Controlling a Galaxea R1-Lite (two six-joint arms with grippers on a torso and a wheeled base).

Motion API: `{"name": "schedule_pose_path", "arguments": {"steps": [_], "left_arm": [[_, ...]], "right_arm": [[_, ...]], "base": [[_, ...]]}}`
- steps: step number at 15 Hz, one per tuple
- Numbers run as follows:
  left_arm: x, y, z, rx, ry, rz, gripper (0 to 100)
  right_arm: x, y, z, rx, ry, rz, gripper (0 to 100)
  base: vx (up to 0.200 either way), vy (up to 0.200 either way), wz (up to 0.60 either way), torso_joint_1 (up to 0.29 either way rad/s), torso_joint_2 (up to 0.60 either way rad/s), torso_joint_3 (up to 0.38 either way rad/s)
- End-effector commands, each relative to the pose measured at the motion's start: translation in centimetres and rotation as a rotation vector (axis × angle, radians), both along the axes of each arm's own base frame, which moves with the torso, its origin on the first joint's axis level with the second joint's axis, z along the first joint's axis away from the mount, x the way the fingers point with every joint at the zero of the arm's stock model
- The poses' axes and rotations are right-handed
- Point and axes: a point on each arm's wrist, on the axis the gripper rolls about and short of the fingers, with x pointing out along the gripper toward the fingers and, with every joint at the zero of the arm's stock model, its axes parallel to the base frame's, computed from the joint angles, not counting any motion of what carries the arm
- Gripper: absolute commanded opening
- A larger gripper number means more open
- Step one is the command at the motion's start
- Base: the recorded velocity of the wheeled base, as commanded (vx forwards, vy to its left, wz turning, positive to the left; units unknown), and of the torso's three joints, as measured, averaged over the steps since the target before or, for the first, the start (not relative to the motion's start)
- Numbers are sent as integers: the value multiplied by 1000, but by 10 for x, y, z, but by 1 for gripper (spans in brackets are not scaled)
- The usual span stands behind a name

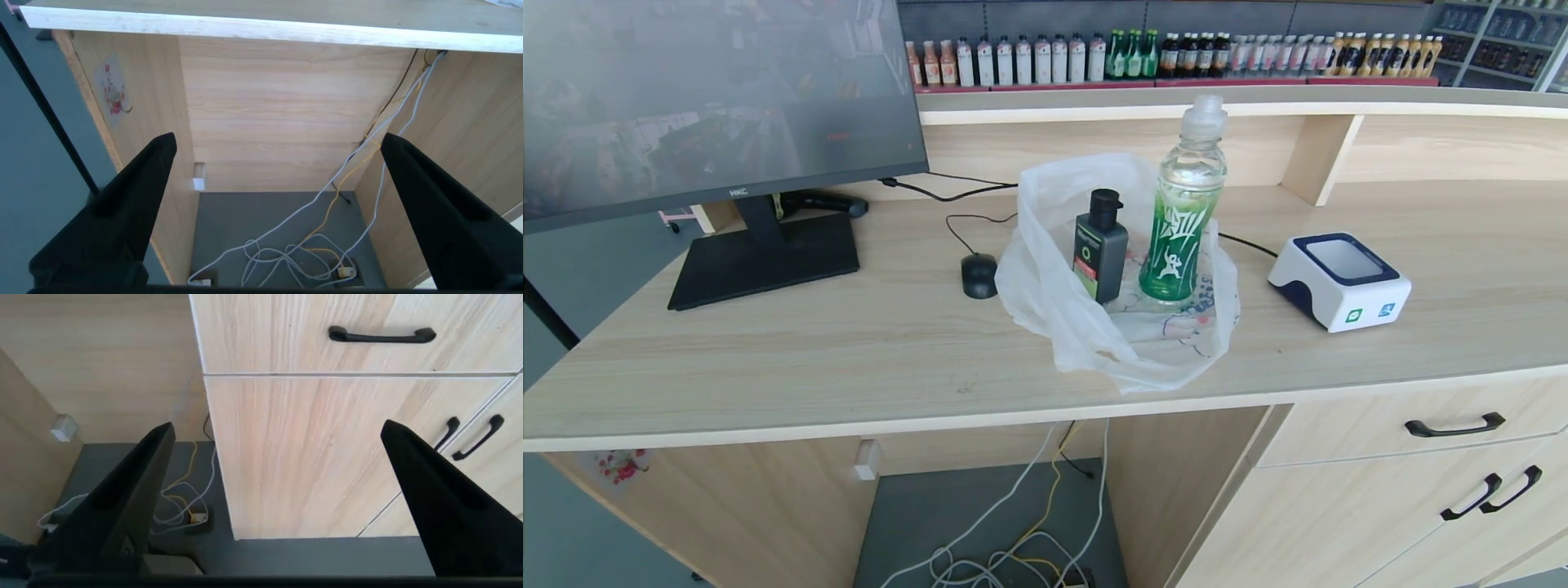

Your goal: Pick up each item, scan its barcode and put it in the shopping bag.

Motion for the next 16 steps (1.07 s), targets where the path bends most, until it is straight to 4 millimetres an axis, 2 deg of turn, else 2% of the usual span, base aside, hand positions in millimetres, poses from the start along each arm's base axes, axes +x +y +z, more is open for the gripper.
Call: {"name": "schedule_pose_path", "arguments": {"steps": [1,4,7,13,16], "left_arm": [[0,0,0,0,-1,0,100],[0,0,0,-2,-1,0,100],[0,0,0,0,-1,0,100],[0,0,0,-2,-1,0,100],[0,0,0,-3,-1,0,100]], "right_arm": [[-3,0,-1,2,-42,-13,100],[-3,0,-1,7,-42,-13,100],[-3,0,-1,7,-42,-13,100],[-3,0,-1,7,-42,-13,100],[-3,0,-1,7,-42,-13,100]], "base": [[0,0,0,0,0,0],[0,0,0,0,0,0],[-200,0,0,10,5,-1],[0,0,0,0,0,0],[0,-200,0,4,4,2]]}}
